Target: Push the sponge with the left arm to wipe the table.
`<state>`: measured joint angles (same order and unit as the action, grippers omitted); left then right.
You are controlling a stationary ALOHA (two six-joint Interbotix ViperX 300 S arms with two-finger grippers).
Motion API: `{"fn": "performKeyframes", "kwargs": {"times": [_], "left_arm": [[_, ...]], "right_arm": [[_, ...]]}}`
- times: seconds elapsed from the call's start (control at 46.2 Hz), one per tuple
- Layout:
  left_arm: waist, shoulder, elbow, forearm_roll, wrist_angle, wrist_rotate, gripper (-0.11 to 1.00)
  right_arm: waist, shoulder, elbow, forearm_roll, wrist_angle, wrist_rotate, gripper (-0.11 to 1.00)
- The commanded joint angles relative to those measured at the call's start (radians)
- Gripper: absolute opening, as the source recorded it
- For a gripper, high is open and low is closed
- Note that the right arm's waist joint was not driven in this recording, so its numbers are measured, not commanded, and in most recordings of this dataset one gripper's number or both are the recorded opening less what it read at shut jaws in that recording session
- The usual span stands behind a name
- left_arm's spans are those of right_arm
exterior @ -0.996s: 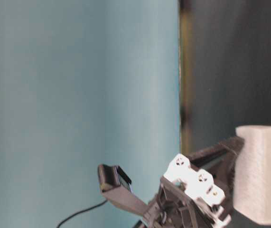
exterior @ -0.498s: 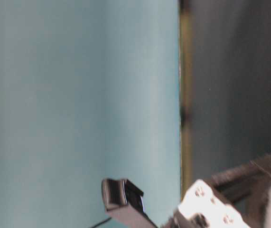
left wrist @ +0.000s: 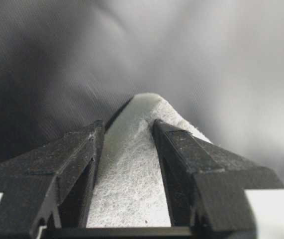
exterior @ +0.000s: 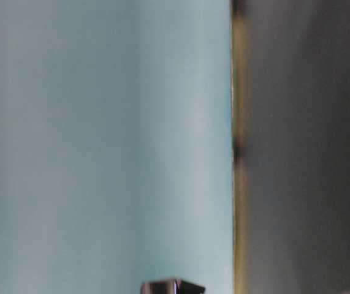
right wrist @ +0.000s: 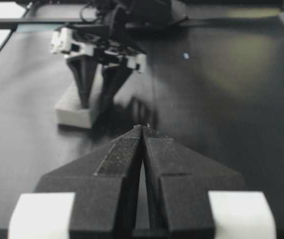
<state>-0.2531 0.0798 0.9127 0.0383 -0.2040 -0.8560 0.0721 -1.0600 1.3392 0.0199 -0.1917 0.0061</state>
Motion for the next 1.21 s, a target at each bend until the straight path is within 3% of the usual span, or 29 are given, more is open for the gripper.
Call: {"fn": "performKeyframes", "kwargs": {"times": [0.0, 0.303, 0.541, 0.693, 0.974, 1.19], "left_arm": [[-0.083, -0.005, -0.002, 0.005, -0.002, -0.003, 0.41], [-0.224, 0.003, -0.032, 0.005, -0.003, -0.060, 0.40], [-0.227, 0.005, -0.035, 0.005, -0.003, -0.055, 0.40], [-0.204, -0.029, -0.040, 0.005, -0.003, -0.008, 0.41], [-0.195, -0.227, -0.037, 0.006, 0.005, 0.117, 0.41], [-0.181, -0.414, 0.041, 0.006, 0.032, 0.190, 0.41]], "right_arm": [[0.000, 0.003, -0.006, 0.005, -0.006, 0.009, -0.01], [0.000, 0.003, -0.008, 0.008, -0.009, 0.009, -0.01], [0.000, 0.002, -0.006, 0.008, -0.009, 0.009, -0.01], [0.000, 0.002, -0.006, 0.008, -0.006, 0.009, -0.01], [0.000, 0.002, -0.005, 0.008, -0.005, 0.009, -0.01], [0.000, -0.003, -0.005, 0.008, -0.005, 0.009, -0.01]]}}
